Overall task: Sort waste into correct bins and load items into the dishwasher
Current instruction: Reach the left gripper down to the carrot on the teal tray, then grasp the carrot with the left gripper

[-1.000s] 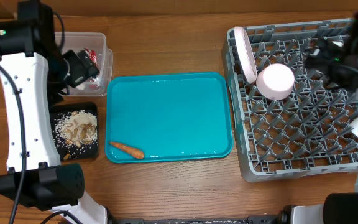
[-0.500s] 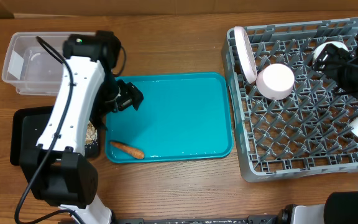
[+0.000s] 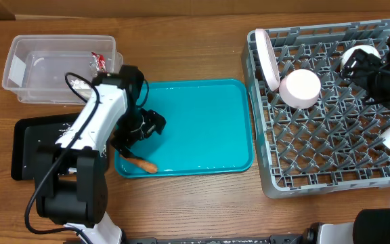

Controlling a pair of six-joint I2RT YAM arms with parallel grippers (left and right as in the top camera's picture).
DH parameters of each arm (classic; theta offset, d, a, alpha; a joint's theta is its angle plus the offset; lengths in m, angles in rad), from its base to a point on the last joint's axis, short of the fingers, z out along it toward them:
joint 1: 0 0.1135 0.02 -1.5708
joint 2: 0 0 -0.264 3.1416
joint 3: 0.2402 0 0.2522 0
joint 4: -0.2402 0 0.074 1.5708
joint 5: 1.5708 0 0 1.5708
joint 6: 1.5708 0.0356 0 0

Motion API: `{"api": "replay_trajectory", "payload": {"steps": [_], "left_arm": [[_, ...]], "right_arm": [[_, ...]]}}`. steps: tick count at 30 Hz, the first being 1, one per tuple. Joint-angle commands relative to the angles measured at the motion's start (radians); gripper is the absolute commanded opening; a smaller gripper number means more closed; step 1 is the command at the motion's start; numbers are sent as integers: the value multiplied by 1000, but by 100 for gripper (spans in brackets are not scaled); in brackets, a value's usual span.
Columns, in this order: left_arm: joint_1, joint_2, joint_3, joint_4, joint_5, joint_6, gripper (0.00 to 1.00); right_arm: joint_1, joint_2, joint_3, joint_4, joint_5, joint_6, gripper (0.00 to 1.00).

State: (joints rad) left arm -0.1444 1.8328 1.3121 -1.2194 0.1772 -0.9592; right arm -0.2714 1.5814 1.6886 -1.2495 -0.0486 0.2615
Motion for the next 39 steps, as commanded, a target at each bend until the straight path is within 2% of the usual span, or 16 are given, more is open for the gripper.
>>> {"api": "replay_trajectory", "payload": {"steps": [1,9,15,21,24,29,36,39], "left_arm": [[-8,-5,-76,50,34,5,100],[-8,-5,-187,106,27,1,100],[-9,-5,-248,262,15,2,100],[-9,-5,-264,304,14,2,97],[-9,-5,-264,300,5,3,90],[-9,-5,-264,301,-15,14,69],[-9,-5,-264,301,-31,21,58],[-9,-5,-264,301,-32,21,46]], "right_arm": [[2,-6,6,5,-6,-4,98],[2,-6,6,4,-6,-4,98],[2,-6,6,2,-6,-4,98],[2,-6,6,0,-6,-4,98],[2,-6,6,-2,-6,-4,98],[2,-6,6,-2,-6,-4,98],[2,-6,6,-2,-6,-4,98],[2,-6,6,-2,-6,-4,98]]}}
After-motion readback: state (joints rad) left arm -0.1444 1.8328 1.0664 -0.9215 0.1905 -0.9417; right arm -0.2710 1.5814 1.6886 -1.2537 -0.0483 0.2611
